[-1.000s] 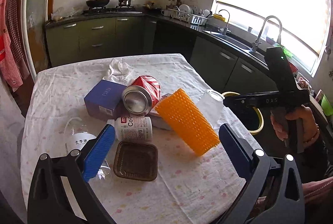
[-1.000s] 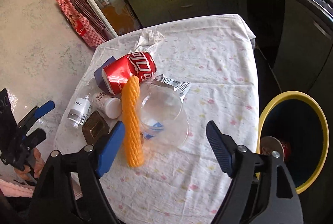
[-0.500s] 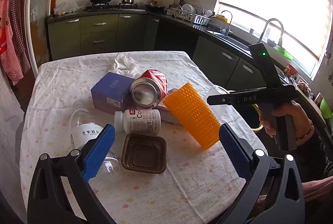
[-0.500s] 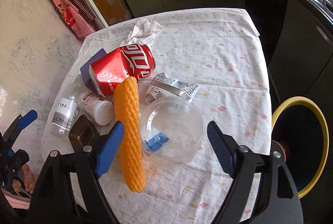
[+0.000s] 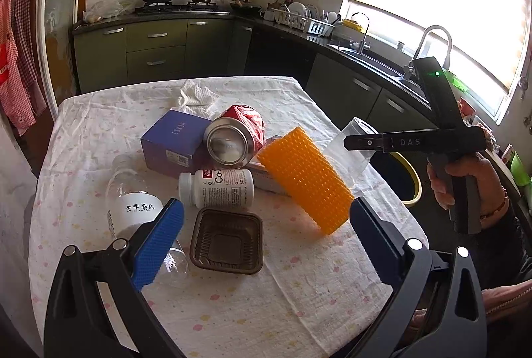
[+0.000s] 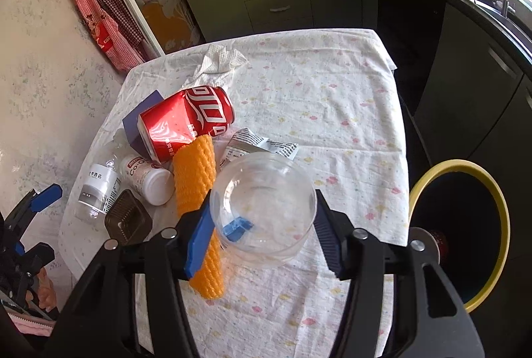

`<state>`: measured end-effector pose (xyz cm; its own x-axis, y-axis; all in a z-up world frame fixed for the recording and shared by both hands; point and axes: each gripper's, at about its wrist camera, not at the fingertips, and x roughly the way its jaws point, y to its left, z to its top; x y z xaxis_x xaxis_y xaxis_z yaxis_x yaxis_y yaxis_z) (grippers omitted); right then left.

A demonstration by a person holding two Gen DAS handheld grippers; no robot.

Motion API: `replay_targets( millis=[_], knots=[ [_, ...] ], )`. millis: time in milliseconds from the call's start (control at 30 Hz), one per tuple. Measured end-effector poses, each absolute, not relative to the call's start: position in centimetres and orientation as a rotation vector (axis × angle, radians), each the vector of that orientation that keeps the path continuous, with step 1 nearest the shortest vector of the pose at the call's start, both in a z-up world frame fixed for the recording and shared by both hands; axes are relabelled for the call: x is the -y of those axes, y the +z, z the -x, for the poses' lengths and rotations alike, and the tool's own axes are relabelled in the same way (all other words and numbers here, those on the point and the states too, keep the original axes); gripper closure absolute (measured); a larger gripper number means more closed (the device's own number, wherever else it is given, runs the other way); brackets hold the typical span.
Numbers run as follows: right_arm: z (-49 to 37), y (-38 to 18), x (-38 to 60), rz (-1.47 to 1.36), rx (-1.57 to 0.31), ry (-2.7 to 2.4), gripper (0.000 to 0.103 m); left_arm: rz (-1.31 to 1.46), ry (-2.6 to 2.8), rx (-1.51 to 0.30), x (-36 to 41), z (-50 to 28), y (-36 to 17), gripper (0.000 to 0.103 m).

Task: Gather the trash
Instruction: 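Carry the plastic cup over the bin and open the right gripper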

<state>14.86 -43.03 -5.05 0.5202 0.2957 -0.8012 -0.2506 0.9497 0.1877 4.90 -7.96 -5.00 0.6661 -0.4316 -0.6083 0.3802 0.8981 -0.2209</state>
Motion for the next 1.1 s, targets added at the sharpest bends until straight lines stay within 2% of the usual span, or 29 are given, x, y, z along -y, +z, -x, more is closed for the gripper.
replay_targets(
  millis=[333,833,933,1100],
  knots=[
    [-13.4,-3.5,52.1,-0.122,-0.906,0.108,0.048,0.077,-0.465,-0.724,8.4,-5.2,-5.6,0.005],
    [-14.9,-10.2,62.8,-0.136,-1.005,-0.226,0.046,0.032,-0.49,-0.746,10.8,-5.7,-6.1,0.005],
    [-14.9,-10.6,63.8,-0.148,-0.998,-0.257,0.038,0.027,-0.493,-0.752,11.1,-5.8,-6.3,0.005],
    [-14.0,-9.8,63.2,-0.145,-0.966,-0.246,0.036,0.021,-0.504,-0.76,11.5,-5.8,-6.5,0.005]
  ],
)
